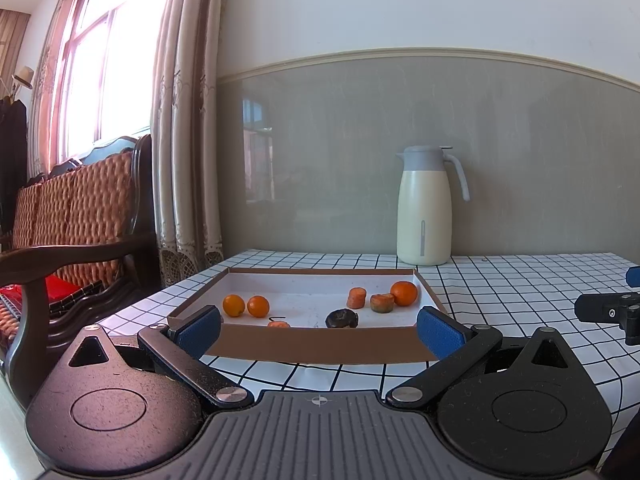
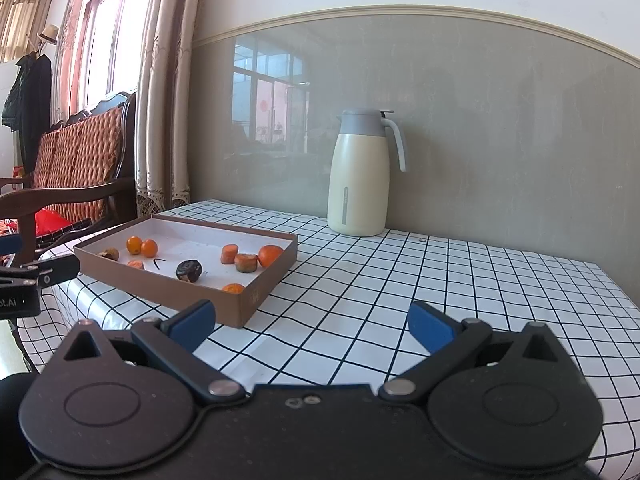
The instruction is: Organize fruits
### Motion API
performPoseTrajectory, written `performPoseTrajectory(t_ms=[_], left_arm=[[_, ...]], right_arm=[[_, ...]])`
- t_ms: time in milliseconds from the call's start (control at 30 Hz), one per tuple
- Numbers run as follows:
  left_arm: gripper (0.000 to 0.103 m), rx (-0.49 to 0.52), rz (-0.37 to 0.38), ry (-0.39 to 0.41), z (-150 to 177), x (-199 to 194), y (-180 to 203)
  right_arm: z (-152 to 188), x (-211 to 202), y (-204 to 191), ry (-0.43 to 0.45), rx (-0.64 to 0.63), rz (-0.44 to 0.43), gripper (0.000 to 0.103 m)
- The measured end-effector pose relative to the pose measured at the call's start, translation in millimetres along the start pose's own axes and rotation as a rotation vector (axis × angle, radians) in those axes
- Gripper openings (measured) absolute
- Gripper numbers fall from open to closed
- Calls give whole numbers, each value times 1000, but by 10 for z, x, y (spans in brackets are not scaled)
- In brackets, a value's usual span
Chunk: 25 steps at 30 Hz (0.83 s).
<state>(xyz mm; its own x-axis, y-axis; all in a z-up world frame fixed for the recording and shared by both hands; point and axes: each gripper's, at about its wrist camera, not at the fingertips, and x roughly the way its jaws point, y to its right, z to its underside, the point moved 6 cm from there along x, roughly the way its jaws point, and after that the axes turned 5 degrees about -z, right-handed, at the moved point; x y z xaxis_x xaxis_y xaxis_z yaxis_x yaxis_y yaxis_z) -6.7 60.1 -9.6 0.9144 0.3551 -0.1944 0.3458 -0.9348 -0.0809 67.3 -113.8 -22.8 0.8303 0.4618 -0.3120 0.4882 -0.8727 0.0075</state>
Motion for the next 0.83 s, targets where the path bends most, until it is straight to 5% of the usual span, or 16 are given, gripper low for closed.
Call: performPoseTrajectory(t_ms=[833], left_arm=[[103,-9,4,5,-9,2,10]], right_arm=[[3,-3,11,-1,0,2,97]])
